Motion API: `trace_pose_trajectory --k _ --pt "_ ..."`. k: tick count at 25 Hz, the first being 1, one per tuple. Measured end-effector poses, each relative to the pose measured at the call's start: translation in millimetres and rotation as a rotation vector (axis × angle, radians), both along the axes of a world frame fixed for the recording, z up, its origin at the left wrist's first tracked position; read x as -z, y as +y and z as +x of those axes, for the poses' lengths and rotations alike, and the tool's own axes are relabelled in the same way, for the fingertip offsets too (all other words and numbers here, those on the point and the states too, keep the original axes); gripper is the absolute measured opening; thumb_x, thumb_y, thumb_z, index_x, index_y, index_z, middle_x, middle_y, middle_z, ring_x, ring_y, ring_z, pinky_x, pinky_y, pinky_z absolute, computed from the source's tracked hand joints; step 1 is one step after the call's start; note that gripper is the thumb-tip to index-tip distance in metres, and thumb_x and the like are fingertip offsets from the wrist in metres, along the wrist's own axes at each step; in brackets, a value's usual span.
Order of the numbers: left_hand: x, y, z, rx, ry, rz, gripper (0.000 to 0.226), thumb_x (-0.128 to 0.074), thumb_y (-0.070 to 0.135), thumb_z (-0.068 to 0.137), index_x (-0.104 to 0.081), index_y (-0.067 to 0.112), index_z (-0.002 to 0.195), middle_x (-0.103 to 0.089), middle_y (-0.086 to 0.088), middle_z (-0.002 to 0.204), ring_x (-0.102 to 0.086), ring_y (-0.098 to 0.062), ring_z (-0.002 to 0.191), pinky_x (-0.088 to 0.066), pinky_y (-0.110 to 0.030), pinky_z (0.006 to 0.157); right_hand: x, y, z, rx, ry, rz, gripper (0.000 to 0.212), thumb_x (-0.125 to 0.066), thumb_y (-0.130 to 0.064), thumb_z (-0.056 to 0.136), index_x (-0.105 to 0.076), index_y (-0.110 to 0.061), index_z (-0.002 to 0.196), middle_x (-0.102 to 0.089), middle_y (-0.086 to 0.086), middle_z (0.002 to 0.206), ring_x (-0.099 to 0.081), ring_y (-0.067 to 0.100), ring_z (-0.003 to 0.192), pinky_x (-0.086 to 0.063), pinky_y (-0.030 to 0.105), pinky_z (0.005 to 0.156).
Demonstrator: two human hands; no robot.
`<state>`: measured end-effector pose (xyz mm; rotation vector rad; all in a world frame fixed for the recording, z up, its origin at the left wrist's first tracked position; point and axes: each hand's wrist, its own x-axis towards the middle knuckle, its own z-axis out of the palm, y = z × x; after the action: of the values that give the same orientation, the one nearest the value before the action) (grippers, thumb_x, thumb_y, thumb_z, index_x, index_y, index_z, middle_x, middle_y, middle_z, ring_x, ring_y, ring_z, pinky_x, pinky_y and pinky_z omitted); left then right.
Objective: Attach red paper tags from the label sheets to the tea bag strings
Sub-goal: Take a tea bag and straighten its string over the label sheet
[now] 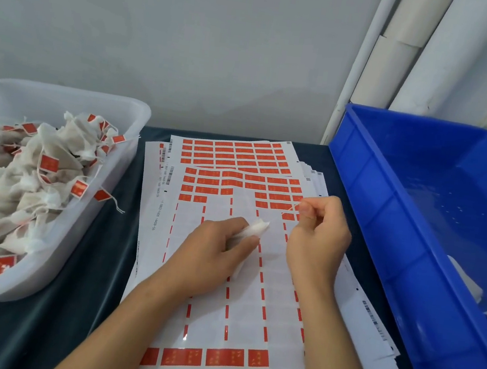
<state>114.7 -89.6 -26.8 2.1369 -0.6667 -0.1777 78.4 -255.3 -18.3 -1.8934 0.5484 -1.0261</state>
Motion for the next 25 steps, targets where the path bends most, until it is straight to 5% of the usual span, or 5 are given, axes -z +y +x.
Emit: trace_pose_trajectory --k 4,7,11,15,25 --pt "-0.4 2.7 -0.6 -0.048 0.010 -0.114 0.029 -0.056 0.047 0.103 -0.062 0.028 0.083 -0.063 0.011 0.079 -0.065 -0.005 0.076 -0.047 -0.007 0.062 0.6 2.9 0.3 -0.170 0.102 -0.096 0.027 -0.050 -0.019 0.108 -0.061 -0.041 0.119 -0.041 -0.056 0.112 -0.057 0.009 0.118 -0.057 0.038 0.098" --pt "-4.0 2.4 0.9 -0.068 0.027 -0.207 0.031 -0.054 0.041 0.106 -0.059 0.028 0.078 -0.062 0.009 0.072 -0.063 -0.007 0.068 -0.047 -0.009 0.063 -1.7 4.9 -1.8 -0.320 0.017 -0.135 0.040 -0.050 -0.019 0.107 -0.056 -0.043 0.139 -0.040 -0.051 0.131 -0.046 0.005 0.136 -0.048 0.032 0.109" --pt "-7.1 2.0 0.6 -0.021 0.011 -0.264 0.033 -0.053 0.038 0.107 -0.061 0.025 0.077 -0.061 0.006 0.067 -0.059 -0.008 0.062 -0.048 -0.015 0.061 -4.5 15.7 -4.1 -0.567 0.104 -0.027 0.021 -0.055 -0.044 0.101 -0.065 -0.049 0.118 -0.057 -0.038 0.126 -0.051 -0.005 0.127 -0.045 0.019 0.099" --pt "-10.3 1.0 -1.1 -0.017 -0.008 -0.281 0.034 -0.058 0.037 0.105 -0.062 0.033 0.071 -0.059 0.013 0.062 -0.057 -0.006 0.059 -0.045 -0.013 0.058 -4.1 16.2 -6.0 -0.520 0.125 -0.052 0.010 -0.065 -0.040 0.100 -0.067 -0.048 0.095 -0.066 -0.034 0.105 -0.060 -0.005 0.109 -0.046 0.006 0.083" --pt "-7.5 0.2 -0.2 -0.145 0.022 -0.252 0.014 -0.071 0.031 0.094 -0.064 0.027 0.083 -0.064 0.014 0.078 -0.064 -0.006 0.076 -0.050 -0.009 0.062 -6.3 17.8 -4.7 -0.499 0.024 0.038 0.018 -0.066 -0.033 0.099 -0.069 -0.051 0.096 -0.068 -0.032 0.105 -0.063 -0.002 0.108 -0.049 0.004 0.081"
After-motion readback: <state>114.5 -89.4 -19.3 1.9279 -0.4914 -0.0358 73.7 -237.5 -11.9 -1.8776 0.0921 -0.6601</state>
